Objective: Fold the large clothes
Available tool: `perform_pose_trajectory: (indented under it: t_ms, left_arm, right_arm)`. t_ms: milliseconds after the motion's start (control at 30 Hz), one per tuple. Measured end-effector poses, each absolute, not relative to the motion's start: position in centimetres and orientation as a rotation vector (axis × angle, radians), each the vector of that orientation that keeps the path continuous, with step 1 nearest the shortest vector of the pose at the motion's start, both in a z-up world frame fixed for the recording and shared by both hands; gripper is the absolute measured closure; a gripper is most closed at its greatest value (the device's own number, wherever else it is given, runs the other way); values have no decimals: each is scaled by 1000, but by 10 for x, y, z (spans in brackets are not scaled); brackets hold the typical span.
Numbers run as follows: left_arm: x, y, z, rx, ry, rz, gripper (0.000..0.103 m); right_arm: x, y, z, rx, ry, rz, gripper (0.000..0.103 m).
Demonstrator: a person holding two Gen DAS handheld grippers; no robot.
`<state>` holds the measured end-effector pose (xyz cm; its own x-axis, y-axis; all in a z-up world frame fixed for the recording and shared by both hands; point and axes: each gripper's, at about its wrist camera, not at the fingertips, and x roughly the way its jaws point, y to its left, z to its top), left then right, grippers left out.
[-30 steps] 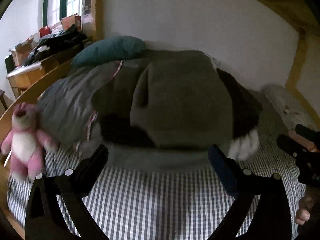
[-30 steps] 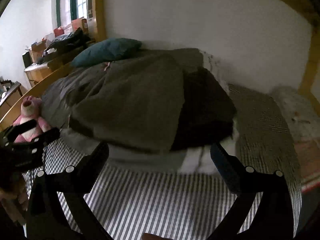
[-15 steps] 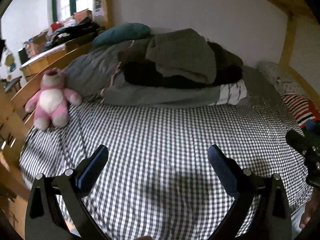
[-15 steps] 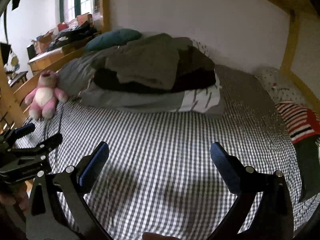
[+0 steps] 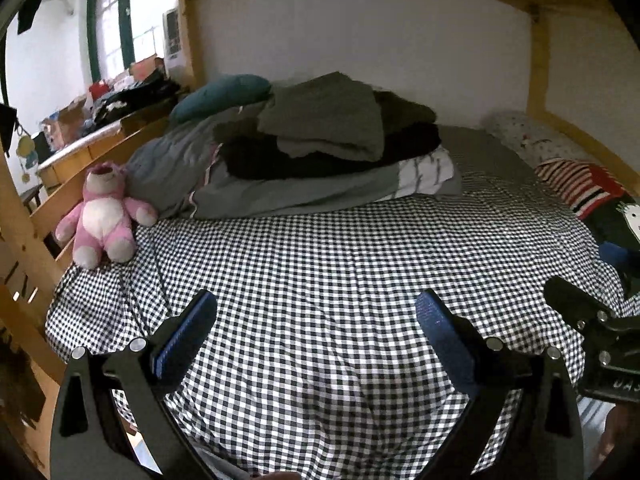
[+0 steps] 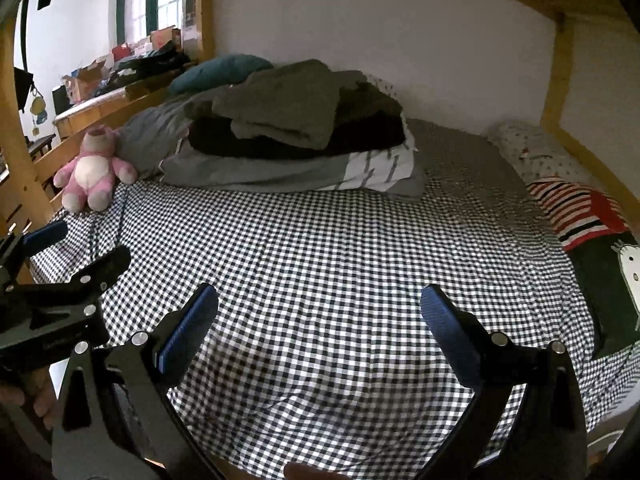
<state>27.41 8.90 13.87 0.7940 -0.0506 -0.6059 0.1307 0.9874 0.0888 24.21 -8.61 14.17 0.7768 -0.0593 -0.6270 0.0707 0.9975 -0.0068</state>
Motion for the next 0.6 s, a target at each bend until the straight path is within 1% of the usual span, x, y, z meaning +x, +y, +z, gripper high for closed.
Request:
perform_pose_trajectory:
  t_ms: [167,367,600]
  left_arm:
    - [266,87,144,126,636,-100,4]
    - [266,84,138,129,657,-106,4]
    - [262,79,136,156,636,-78,4]
  right_arm:
    - [231,-85,140,27,671,-66,3]
    - [226,-79,138,13,671,-57,3]
    - [227,-78,134,9,680,-52,3]
